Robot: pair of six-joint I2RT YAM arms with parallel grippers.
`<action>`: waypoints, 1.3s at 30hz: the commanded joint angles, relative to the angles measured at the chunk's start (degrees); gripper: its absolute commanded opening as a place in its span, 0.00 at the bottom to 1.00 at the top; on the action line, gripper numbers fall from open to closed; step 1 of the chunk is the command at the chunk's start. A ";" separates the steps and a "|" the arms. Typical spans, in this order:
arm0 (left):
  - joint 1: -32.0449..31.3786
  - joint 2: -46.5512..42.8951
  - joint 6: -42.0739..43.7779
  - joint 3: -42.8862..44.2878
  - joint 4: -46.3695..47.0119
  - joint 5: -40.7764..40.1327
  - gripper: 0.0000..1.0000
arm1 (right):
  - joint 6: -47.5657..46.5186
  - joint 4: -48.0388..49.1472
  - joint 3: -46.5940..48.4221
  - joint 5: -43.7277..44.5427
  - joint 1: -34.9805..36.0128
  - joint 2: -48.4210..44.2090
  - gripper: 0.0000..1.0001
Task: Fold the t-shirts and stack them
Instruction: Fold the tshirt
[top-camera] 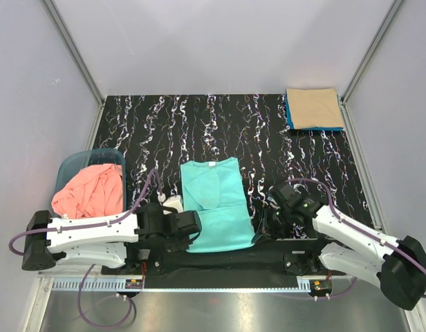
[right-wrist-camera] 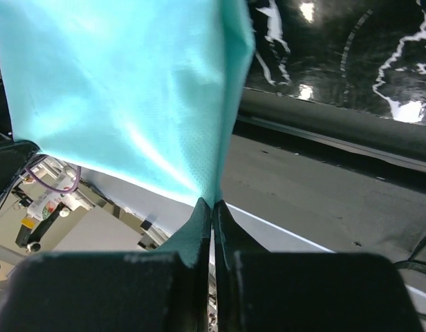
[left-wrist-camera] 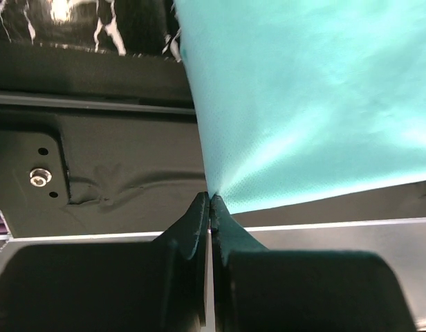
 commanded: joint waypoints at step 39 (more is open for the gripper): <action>44.02 11.90 38.03 23.29 3.07 8.56 0.00 | -20.53 -13.86 43.54 -17.51 -14.82 38.31 0.00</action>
